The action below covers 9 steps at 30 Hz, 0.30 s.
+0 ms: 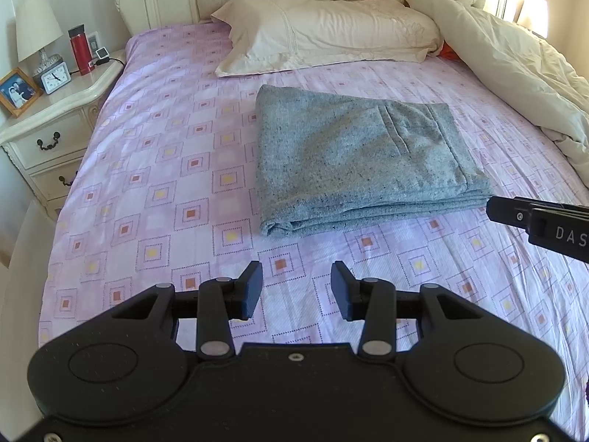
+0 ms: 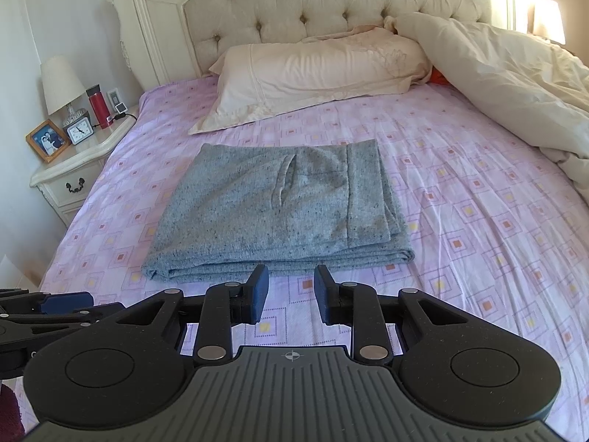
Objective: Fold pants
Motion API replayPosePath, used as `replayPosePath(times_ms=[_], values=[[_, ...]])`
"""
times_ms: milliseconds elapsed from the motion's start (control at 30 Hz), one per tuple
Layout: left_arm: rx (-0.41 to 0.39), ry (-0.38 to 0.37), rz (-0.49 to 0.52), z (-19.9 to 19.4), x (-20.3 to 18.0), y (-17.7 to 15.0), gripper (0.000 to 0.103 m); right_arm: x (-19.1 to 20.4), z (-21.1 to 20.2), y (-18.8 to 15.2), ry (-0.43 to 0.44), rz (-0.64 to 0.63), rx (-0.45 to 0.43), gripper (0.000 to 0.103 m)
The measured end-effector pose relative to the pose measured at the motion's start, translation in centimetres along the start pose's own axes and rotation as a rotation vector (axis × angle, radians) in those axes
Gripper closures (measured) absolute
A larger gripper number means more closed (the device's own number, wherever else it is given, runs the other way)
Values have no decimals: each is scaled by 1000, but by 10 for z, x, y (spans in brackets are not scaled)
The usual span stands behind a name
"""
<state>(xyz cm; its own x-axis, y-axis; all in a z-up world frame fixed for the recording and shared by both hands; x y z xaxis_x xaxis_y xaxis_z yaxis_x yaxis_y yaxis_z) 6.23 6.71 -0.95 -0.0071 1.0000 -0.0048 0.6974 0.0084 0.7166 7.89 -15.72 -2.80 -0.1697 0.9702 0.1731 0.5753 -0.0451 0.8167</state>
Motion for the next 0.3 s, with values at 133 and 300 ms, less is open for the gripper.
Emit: replayPosePath(times_ms=[133, 300], values=[[5, 2, 0, 2, 0, 0, 52, -1, 2, 0, 2, 0, 5, 76], [4, 2, -4, 4, 0, 0, 52, -2, 3, -1, 4, 1, 11, 76]])
Point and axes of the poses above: each gripper's, at about its wrist camera, not at the fingertips, and z roughly the way its jaws point, x to its left, y to its top, the point moved 1 cm from there along z, roughly the way its jaws point, and after that the axes turned 8 degrees about -x, right-handed, at the moved point
